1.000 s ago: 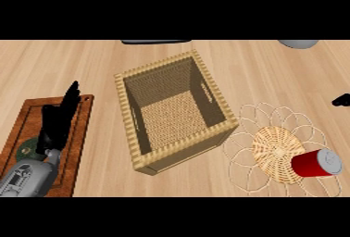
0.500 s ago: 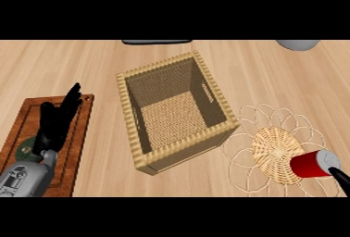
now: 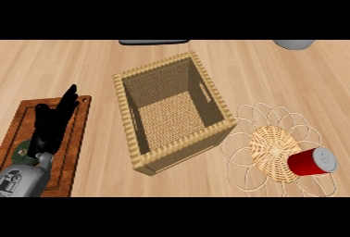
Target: Pick the can from the placemat and place it in the basket
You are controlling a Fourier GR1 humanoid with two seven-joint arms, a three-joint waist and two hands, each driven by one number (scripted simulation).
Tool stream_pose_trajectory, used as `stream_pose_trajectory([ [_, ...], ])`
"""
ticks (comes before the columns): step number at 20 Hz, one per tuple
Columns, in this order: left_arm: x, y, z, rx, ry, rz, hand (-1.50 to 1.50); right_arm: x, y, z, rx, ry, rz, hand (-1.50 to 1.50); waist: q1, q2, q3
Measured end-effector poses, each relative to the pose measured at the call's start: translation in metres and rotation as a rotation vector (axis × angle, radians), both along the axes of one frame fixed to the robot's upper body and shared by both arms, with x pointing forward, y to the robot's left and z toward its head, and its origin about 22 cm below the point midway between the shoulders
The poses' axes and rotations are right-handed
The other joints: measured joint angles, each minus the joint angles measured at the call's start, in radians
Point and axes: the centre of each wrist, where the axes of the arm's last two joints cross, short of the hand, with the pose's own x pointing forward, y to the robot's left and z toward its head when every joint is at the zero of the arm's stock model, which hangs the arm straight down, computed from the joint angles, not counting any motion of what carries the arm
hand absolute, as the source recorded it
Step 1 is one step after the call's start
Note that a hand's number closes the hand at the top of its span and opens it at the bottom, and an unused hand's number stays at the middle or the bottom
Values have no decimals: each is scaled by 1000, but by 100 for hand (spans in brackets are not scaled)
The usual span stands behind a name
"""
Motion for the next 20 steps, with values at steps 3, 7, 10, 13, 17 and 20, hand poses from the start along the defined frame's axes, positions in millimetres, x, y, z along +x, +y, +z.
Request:
stream_pose_trajectory([
  [3, 0, 1, -2, -1, 6, -1, 0, -9, -6, 23, -51, 147, 66, -150, 5, 1, 1],
  [7, 0, -4, -3, -8, 5, -18, 0, -21, 1, 50, -65, 251, 116, -150, 19, 2, 3],
  [10, 5, -6, 1, -4, 1, -25, 0, -30, 2, 62, -59, 293, 119, -150, 27, 3, 4],
  [13, 7, -7, 3, -3, 0, -38, 0, -38, 3, 62, -52, 297, 98, -150, 36, 4, 5],
  [17, 6, -14, 1, -3, -2, -49, 0, -43, 9, 57, -33, 273, 59, -150, 44, 5, 5],
  [20, 8, -14, 2, -2, -2, -45, 0, -40, 8, 54, -27, 255, 11, -150, 48, 6, 6],
])
